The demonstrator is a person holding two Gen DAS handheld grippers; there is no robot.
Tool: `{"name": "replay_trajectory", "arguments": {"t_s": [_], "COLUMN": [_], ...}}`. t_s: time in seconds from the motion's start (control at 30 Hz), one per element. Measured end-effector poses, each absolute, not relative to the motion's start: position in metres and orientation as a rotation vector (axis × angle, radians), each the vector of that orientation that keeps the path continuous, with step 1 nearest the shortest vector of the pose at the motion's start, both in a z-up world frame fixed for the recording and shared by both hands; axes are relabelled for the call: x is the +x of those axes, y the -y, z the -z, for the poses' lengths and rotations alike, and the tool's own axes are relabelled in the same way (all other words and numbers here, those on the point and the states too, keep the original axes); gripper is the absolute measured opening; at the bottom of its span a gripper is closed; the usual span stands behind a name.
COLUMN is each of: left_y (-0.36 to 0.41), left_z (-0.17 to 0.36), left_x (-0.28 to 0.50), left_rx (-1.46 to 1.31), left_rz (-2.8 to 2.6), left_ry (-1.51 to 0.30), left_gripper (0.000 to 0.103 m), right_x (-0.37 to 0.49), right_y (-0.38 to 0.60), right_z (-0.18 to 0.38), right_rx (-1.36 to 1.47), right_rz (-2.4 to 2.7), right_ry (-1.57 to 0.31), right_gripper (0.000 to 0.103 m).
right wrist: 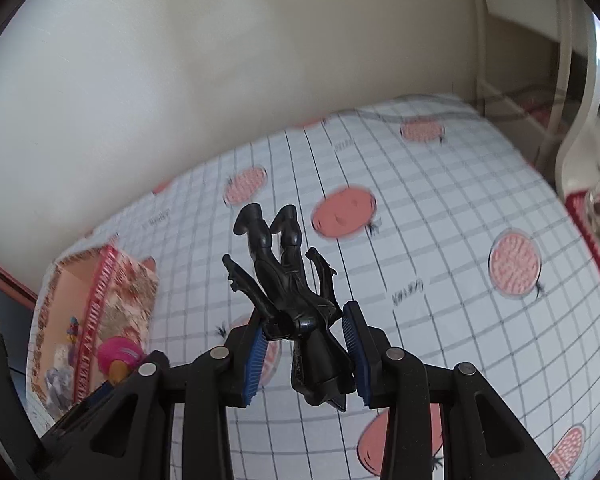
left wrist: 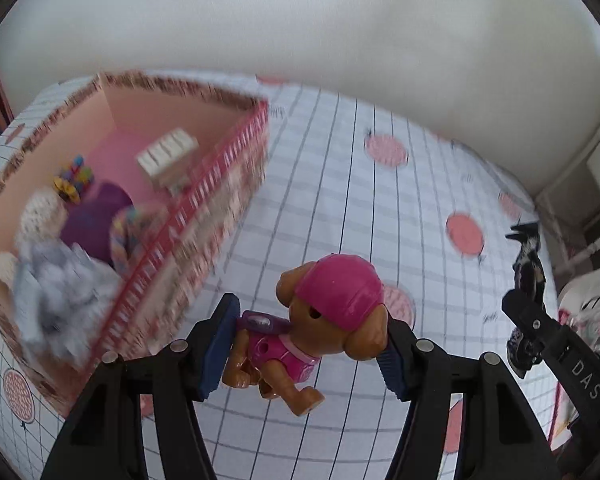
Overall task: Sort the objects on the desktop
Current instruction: 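Lift and carry the puppy and black figure over the gift box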
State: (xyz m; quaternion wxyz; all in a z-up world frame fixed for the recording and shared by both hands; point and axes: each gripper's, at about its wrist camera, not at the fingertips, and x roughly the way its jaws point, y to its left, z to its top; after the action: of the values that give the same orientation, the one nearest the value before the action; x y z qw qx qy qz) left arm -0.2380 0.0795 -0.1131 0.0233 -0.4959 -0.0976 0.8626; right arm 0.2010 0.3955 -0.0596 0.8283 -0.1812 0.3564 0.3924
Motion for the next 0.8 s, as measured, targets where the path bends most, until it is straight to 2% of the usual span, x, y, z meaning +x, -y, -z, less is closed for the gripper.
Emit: {"name": "replay_trajectory", "arguments": {"t_s": [0.27,0.57,0.8], "left_y": [-0.058,-0.031,0.024], "left_z": [0.071,0.045,0.038], "left_x": [-0.236,-0.227,-0.218], "left_rx": [-1.304,-1.16,-1.143], "left_rz": [-2.783,-2.853,-2.948], "left_ry": [0.364,0.426,0.536], "left_gripper": [0.065,0.065,0.065], "right_x": [0.181,0.159,0.12], "right_y": [-0.401,-0.419,-0.446], "right_z": [0.029,0.036,0.048], "right_rx": [-0.356,-0.396,-0.449], "right_rz": [-0.89,-0.937,-1.044], "right_ry": [-0.646,-0.625,-0.624], "right_gripper": [0.039,0.039,0.039]}}
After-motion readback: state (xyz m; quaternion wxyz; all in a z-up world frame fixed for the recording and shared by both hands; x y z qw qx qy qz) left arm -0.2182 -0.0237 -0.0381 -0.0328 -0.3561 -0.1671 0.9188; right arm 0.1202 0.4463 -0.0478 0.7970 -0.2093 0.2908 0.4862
